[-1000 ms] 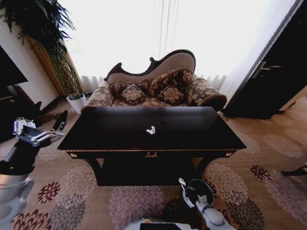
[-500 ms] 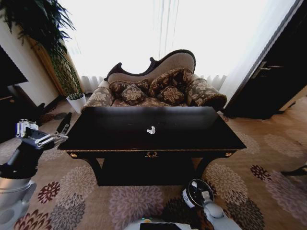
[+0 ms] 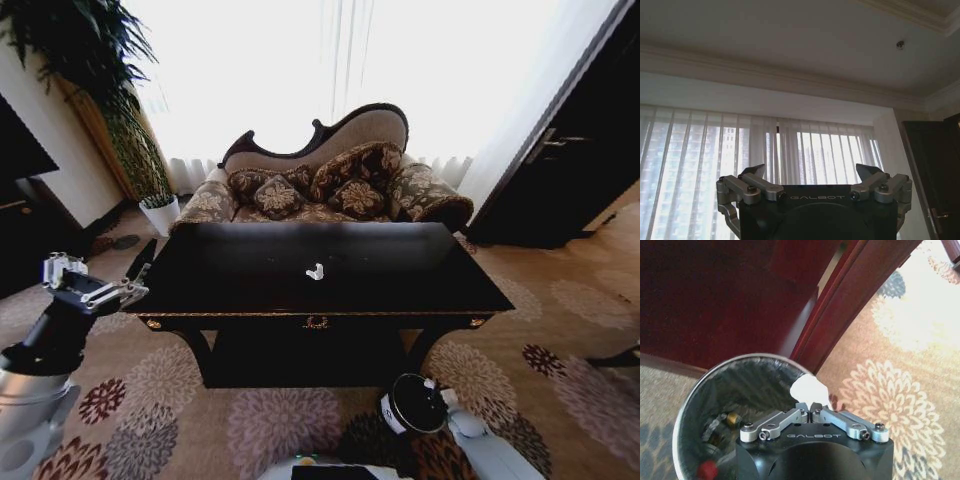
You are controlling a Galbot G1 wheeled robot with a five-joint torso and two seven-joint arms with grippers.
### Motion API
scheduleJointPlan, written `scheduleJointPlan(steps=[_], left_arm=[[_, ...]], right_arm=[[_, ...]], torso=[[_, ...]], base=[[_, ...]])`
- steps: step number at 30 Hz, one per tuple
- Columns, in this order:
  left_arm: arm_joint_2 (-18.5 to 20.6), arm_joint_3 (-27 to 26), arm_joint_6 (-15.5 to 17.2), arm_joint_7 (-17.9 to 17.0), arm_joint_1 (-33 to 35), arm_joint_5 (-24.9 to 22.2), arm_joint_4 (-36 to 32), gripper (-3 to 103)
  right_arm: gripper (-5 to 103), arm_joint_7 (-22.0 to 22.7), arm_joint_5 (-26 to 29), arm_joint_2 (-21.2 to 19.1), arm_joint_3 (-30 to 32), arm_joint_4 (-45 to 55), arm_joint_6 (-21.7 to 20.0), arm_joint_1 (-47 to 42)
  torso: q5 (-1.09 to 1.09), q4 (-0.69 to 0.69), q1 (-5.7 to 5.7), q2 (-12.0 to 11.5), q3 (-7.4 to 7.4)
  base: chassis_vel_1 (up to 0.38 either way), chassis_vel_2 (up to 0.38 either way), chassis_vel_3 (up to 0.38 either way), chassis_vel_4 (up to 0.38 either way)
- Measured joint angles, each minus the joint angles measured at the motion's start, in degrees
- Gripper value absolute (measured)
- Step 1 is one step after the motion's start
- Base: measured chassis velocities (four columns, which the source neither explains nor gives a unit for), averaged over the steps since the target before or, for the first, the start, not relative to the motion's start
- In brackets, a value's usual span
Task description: Move to the front of the table and place the trash on the table into the trash bin.
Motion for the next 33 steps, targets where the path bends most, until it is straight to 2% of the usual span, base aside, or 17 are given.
scheduleJointPlan(steps=[5, 8, 9, 10, 11, 13, 14, 17, 18, 21, 23, 24, 27, 29, 30, 32, 33], left_arm=[[0.7, 0.4, -0.2, 0.1, -0.1, 0.2, 0.4, 100], [0.6, 1.6, -0.3, 0.2, 0.1, 1.2, 0.4, 100], [0.6, 1.6, -0.3, 0.2, 0.1, 1.2, 0.4, 100], [0.5, 1.8, -0.3, 0.2, 0.2, 1.4, 0.3, 100], [0.5, 1.9, -0.3, 0.3, 0.3, 1.5, 0.1, 100], [0.9, 1.3, -0.4, 0.3, 0.5, 1.2, -0.4, 100], [0.9, 1.3, -0.4, 0.3, 0.5, 1.2, -0.4, 100], [1.4, 0.2, -0.9, 0.3, 1.1, 0.2, -1.0, 100], [1.4, 0.2, -0.9, 0.3, 1.1, 0.2, -1.0, 100], [1.5, 0.1, -1.1, 0.3, 1.3, 0.1, -1.1, 100], [1.4, 0.2, -1.1, 0.3, 1.4, 0.1, -1.2, 100], [1.4, 0.2, -1.2, 0.3, 1.6, 0.1, -1.4, 100], [1.6, 0.1, -1.2, 0.3, 1.7, 0.0, -1.5, 100], [1.8, 0.0, -1.2, 0.3, 1.6, -0.1, -1.5, 100], [1.8, 0.0, -1.2, 0.3, 1.6, -0.1, -1.5, 100], [1.6, 0.5, -1.2, 0.3, 1.4, 0.0, -1.3, 100], [1.4, 0.7, -1.2, 0.3, 1.3, 0.2, -1.3, 100]], right_arm=[[-2, -1.5, -0.4, 0.7, 0.7, 0.7, 0.2, -1.3], [11, -2.8, -0.7, 1.8, 1.3, 2.0, 0.1, -2.4], [11, -2.8, -0.7, 1.8, 1.3, 2.0, 0.1, -2.4], [16, -3.0, -0.8, 2.0, 1.4, 2.3, 0.1, -2.6], [16, -3.2, -0.8, 2.1, 1.4, 2.6, 0.1, -2.9], [27, -3.7, -1.7, 2.5, 1.8, 3.2, 0.2, -3.2], [27, -3.7, -1.7, 2.5, 1.8, 3.2, 0.2, -3.2], [43, -3.8, -2.5, 3.5, 2.0, 4.0, 0.6, -3.6], [43, -3.8, -2.5, 3.5, 2.0, 4.0, 0.6, -3.6], [60, -4.0, -2.6, 4.3, 2.2, 4.9, 0.7, -3.9], [60, -4.0, -2.7, 4.4, 2.3, 4.9, 0.8, -3.9], [71, -4.0, -2.8, 4.5, 2.6, 4.9, 0.8, -3.9], [76, -4.0, -2.8, 4.4, 3.0, 5.1, 0.8, -4.1], [86, -4.2, -2.8, 4.1, 3.6, 6.2, 0.9, -5.0], [86, -4.2, -2.8, 4.1, 3.6, 6.2, 0.9, -5.0], [97, -5.4, -2.7, 3.5, 4.2, 8.9, 1.5, -7.3], [97, -6.2, -2.7, 3.1, 4.4, 10.1, 2.0, -8.5]], torso=[[0.00, 0.01, 0.00, 0.0, 0.00], [0.00, 0.01, 0.00, 0.0, 0.00], [0.00, 0.01, 0.00, 0.0, 0.00], [0.00, 0.02, 0.00, 0.0, 0.00], [-0.01, 0.01, 0.00, 0.0, 0.00], [-0.01, 0.01, 0.00, 0.0, 0.00], [-0.01, 0.01, 0.00, 0.0, 0.00], [0.02, 0.01, 0.00, 0.0, 0.00], [0.02, 0.01, 0.00, 0.0, 0.00], [-0.01, 0.02, 0.00, 0.0, 0.00], [0.00, 0.02, 0.00, 0.0, -0.01], [0.00, 0.02, 0.00, 0.0, 0.00], [-0.01, 0.02, 0.00, 0.0, 0.00], [-0.01, 0.02, 0.00, 0.0, 0.00], [-0.01, 0.02, 0.00, 0.0, 0.00], [0.00, 0.03, 0.00, 0.0, 0.00], [0.00, 0.02, 0.00, 0.0, 0.00]], base=[[0.000, 0.000, 0.000, 0.000], [0.000, 0.000, 0.000, 0.000], [0.000, 0.000, 0.000, 0.000], [0.000, 0.000, 0.000, 0.000], [0.000, 0.000, 0.000, 0.000], [0.000, 0.000, 0.000, 0.000], [0.000, 0.000, 0.000, 0.000], [0.000, 0.000, 0.000, 0.000], [0.000, 0.000, 0.000, 0.000], [0.000, 0.000, 0.000, 0.000], [0.000, 0.000, 0.000, 0.000], [0.000, 0.000, 0.000, 0.000], [0.000, 0.000, 0.000, 0.000], [0.000, 0.000, 0.000, 0.000], [0.000, 0.000, 0.000, 0.000], [0.000, 0.000, 0.000, 0.000], [0.000, 0.000, 0.000, 0.000]])
